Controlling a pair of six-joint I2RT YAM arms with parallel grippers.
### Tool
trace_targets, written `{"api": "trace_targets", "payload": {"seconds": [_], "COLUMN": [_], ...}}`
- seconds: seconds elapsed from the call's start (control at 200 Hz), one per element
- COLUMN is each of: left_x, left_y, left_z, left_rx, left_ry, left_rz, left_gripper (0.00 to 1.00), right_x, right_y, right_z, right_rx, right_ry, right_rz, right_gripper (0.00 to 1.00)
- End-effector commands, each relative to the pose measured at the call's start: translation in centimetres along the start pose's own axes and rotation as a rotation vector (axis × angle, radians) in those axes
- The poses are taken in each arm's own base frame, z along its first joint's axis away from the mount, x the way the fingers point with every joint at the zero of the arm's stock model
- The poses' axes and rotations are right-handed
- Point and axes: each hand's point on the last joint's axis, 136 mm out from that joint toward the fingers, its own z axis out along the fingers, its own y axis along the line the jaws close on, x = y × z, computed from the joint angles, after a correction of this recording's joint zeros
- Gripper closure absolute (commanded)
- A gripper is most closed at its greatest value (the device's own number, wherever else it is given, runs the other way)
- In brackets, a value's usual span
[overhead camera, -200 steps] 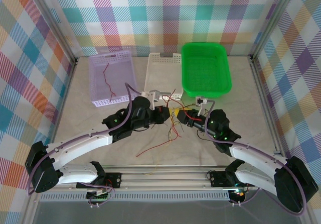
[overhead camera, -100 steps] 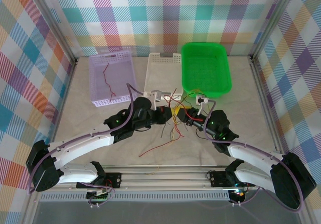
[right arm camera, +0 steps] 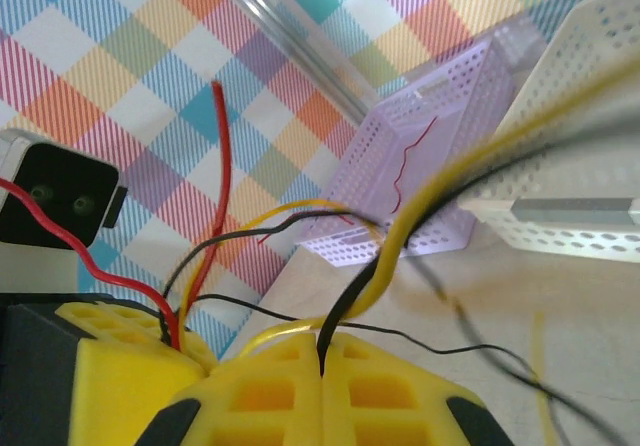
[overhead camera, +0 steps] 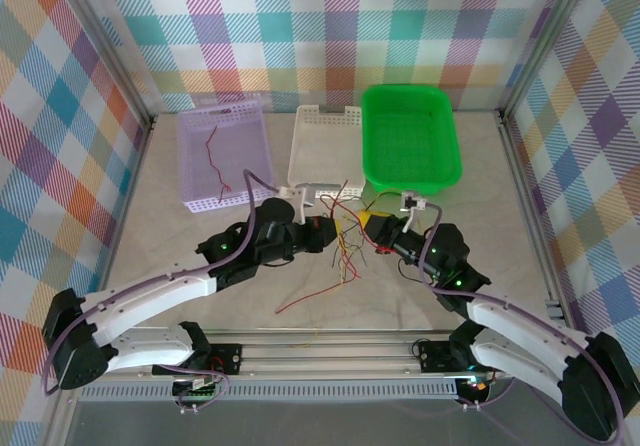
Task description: Untangle the cables
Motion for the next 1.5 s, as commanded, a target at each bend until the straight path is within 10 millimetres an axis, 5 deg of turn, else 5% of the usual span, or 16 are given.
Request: {"api": "trace_targets", "payload": {"seconds": [0.0, 0.39, 0.825, 1.035, 1.24, 1.495], "left_x": [-1.0, -5.5, -8.8, -9.2, -10.9, -9.3], "left_y": [1.5, 8.0, 12.8, 12.2, 10.9, 11.8], "left_z": [-2.5, -9.5, -11.8, -10.5, -9.4, -9.6], "left_rx": [-0.080, -0.351, -0.558, -0.502, -0.477, -0.440], "left_ry": [-0.044, -0.126, -0.126, -0.103, -0.077, -0.126], "left_rz": [0.034, 0.053, 0.157, 0.179, 0.275, 0.284], "left_gripper": [1.00, 1.00, 1.00, 1.00, 1.00, 1.00], "right_x": [0.2, -2.3, -10.0, -12.7, -17.3, -22.2], "right_y": [-2.7, -7.5, -3.5, 0.3, 3.6, 4.9], "right_z": [-1.4, -8.2, -13.5, -11.0, -7.6, -1.8], "right_rx": [0.142, 0.455, 0.680, 0.574, 0.515, 0.477], "right_ry": [-0.008, -0.072, -0.143, -0.073, -0.059, -0.047], "right_rz": [-0.024, 0.056, -0.101, -0.184, -0.259, -0.302], "right_gripper": [1.00, 1.00, 1.00, 1.00, 1.00, 1.00]}}
